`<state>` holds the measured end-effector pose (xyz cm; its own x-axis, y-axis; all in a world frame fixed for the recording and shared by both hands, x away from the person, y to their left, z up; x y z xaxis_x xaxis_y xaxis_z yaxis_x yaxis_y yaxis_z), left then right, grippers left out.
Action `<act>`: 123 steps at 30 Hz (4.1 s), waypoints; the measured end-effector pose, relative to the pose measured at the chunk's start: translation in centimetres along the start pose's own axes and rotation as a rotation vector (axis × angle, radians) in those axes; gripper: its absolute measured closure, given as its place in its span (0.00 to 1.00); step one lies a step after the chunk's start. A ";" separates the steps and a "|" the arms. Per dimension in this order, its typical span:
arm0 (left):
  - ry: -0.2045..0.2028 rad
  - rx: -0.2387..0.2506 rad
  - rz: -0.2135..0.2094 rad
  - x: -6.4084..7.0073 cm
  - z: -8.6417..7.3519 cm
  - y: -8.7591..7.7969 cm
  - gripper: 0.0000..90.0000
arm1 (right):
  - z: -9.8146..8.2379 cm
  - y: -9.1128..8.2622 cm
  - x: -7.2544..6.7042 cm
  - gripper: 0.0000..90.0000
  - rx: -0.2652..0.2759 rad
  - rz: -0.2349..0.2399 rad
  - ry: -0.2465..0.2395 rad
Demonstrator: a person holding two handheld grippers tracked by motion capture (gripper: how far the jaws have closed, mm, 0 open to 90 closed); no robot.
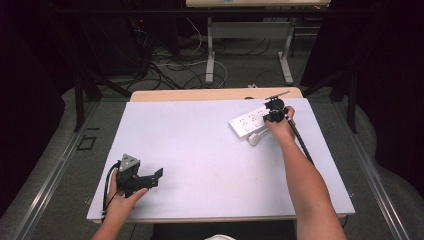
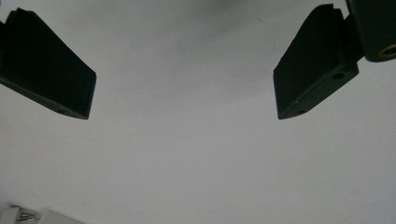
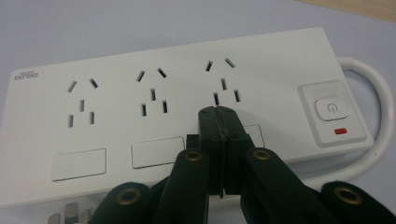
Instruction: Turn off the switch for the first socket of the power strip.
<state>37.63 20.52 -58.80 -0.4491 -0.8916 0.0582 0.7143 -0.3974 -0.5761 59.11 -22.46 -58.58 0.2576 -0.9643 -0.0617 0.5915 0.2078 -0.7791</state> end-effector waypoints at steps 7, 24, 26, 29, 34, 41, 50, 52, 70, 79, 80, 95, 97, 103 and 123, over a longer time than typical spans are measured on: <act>-0.004 0.000 0.001 0.0 0.0 0.0 0.06 | 0.1 0.0 0.0 1.00 0.008 0.004 0.004; 0.000 -0.001 0.000 0.0 0.1 0.1 0.06 | 0.0 -0.4 0.0 0.85 0.011 0.014 0.049; -0.002 -0.001 -0.001 0.0 0.1 0.0 0.06 | 0.0 -0.6 -0.1 0.83 0.025 0.024 0.043; -0.001 0.001 -0.002 0.0 0.1 0.0 0.06 | -0.2 -0.8 -0.2 0.78 0.023 0.030 0.042; -0.002 0.002 -0.001 0.0 0.1 0.0 0.06 | -0.5 -1.3 -0.2 0.74 0.019 0.023 0.012; 0.004 -0.002 -0.004 0.1 0.1 0.0 0.06 | -0.6 -2.5 -0.9 0.63 0.016 0.032 -0.042; 0.001 0.001 -0.003 0.1 0.2 0.0 0.06 | -0.4 -4.6 -2.1 0.56 0.057 0.052 -0.098; 0.001 0.003 -0.003 0.1 0.2 0.0 0.06 | -0.5 -5.0 -2.2 0.55 0.062 0.051 -0.096; -0.005 -0.002 0.001 0.1 0.1 0.1 0.06 | -3.6 -8.6 -4.2 0.27 0.111 0.099 -0.160; -0.007 -0.002 0.002 0.1 0.1 0.0 0.06 | -5.8 -9.9 -4.9 0.17 0.121 0.116 -0.123; -0.006 -0.002 0.002 0.1 0.1 0.0 0.06 | -5.9 -10.0 -4.9 0.16 0.130 0.119 -0.128; -0.010 0.000 0.004 0.1 0.1 0.0 0.06 | -9.0 -12.1 -4.6 0.00 0.187 0.133 -0.108; -0.011 0.001 0.003 0.1 0.1 0.0 0.06 | -9.4 -12.4 -4.6 0.00 0.195 0.131 -0.116; -0.010 0.001 0.004 0.1 0.1 0.0 0.06 | -11.0 -13.2 -4.4 0.00 0.201 0.124 -0.110; -0.016 0.002 0.004 0.1 0.1 0.0 0.06 | -15.4 -13.6 -1.6 0.00 0.251 0.101 -0.079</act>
<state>37.65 20.45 -58.71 -0.4378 -0.8964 0.0693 0.7169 -0.3946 -0.5747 38.86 -26.32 -57.52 0.3779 -0.9229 -0.0742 0.7281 0.3458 -0.5918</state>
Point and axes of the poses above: each handheld gripper's, and its own axes: y roughly forward along the jaws, z roughly out of its top, x roughly to its right, the point moved 8 cm from there along y, roughly forward along the jaws, and after that the axes turned 3 degrees about y, right-handed, at the moved point
